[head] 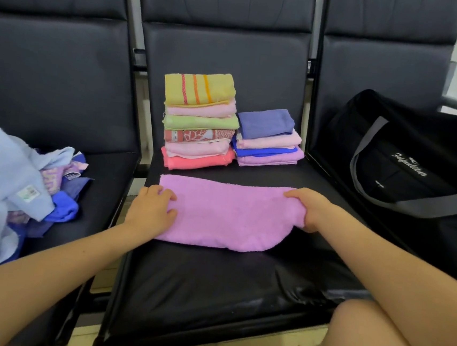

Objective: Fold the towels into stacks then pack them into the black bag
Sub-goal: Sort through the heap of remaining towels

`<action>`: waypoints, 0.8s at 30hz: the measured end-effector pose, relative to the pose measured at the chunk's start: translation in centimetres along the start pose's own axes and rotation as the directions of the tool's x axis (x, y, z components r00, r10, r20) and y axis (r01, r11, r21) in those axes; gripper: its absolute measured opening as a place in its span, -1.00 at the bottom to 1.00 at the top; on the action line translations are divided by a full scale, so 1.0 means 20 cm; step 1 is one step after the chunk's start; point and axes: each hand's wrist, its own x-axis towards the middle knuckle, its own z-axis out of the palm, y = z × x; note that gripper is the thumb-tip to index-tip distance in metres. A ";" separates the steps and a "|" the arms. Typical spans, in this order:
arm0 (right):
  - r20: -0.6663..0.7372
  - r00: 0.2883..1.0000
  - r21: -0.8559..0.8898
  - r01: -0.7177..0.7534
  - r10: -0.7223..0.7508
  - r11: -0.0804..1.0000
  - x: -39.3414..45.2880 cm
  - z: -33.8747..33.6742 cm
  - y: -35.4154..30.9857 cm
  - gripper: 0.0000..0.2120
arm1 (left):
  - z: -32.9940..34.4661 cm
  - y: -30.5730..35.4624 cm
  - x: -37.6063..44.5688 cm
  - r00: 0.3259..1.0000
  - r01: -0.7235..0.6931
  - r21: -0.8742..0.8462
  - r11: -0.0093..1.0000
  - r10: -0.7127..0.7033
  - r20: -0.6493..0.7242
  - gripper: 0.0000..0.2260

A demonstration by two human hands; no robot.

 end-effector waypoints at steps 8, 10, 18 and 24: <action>0.129 0.864 -0.135 0.502 -0.487 0.854 -0.09 0.38 -0.02 -0.85 | -0.04 0.02 0.00 0.998 0.065 -0.166 0.984 -0.063 0.020 -0.70; 0.308 0.783 -0.278 0.617 -0.540 0.736 -0.13 0.46 0.01 -0.88 | -0.05 0.03 0.00 0.997 0.080 -0.165 0.983 -0.077 0.023 -0.70; 0.483 0.780 -0.491 0.617 -0.398 0.615 -0.02 0.46 0.12 -0.70 | -0.04 0.05 0.01 0.998 0.050 -0.117 0.992 -0.046 0.036 -0.73; 0.176 0.818 -0.622 0.524 -0.548 0.583 0.10 0.28 0.09 -0.71 | -0.01 0.05 0.02 0.999 0.041 -0.215 0.976 -0.038 0.014 -0.75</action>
